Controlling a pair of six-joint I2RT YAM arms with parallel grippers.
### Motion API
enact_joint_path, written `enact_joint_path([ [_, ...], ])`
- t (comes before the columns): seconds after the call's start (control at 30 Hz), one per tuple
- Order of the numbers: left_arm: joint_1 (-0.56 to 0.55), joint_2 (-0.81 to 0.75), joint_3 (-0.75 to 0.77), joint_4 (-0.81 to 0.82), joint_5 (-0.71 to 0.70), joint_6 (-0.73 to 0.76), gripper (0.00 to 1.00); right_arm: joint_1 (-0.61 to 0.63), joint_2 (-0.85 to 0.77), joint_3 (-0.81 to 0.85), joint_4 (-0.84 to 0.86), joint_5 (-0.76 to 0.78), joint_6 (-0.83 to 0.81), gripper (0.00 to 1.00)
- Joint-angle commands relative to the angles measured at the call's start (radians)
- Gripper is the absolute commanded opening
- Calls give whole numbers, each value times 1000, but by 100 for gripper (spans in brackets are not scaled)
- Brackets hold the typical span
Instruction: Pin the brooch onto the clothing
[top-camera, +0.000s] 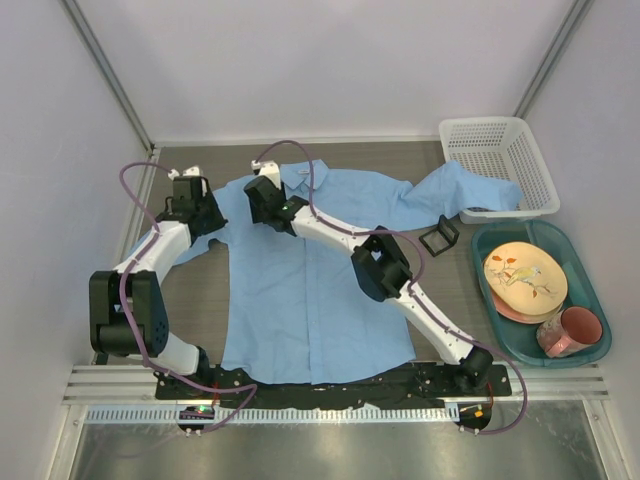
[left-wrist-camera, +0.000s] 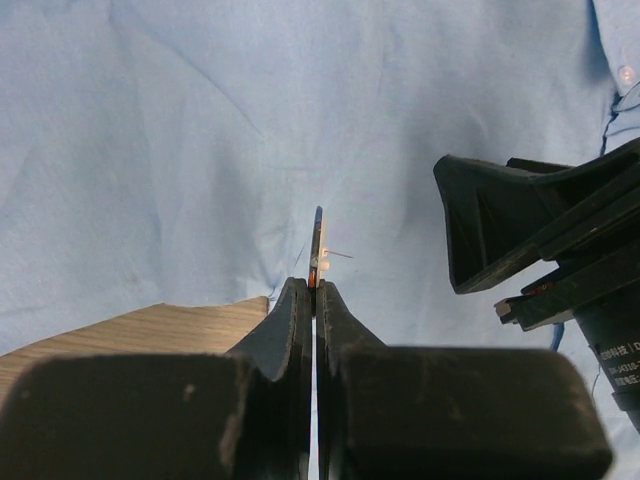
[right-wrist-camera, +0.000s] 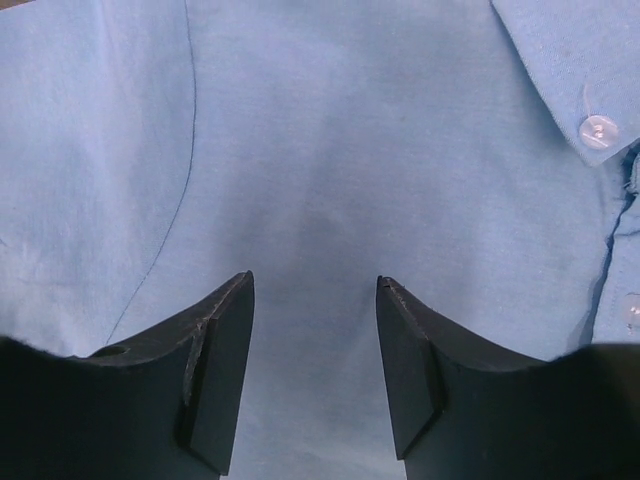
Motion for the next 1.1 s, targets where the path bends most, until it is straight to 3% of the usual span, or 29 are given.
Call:
enact_joint_path([
  [0.0, 13, -44, -9, 12, -12, -8, 0, 6, 13, 62, 4, 67, 13, 56],
  [0.5, 45, -31, -18, 23, -11, -26, 0, 27, 48, -22, -74, 119, 57, 59],
  [0.6, 51, -28, -20, 20, 20, -29, 0, 27, 48, -56, -98, 100, 71, 50],
  [0.73, 54, -28, -26, 24, 30, -29, 0, 21, 47, -80, -119, 61, 86, 23],
  [0.83, 54, -28, -30, 32, 43, -34, 0, 21, 47, -74, -119, 40, 82, 10],
  [0.93, 53, -25, -30, 35, 61, -39, 0, 19, 40, -54, -109, 38, 63, 1],
  [1.07, 53, -18, -21, 37, 77, -40, 0, 21, 20, -36, -89, 55, 40, 1],
])
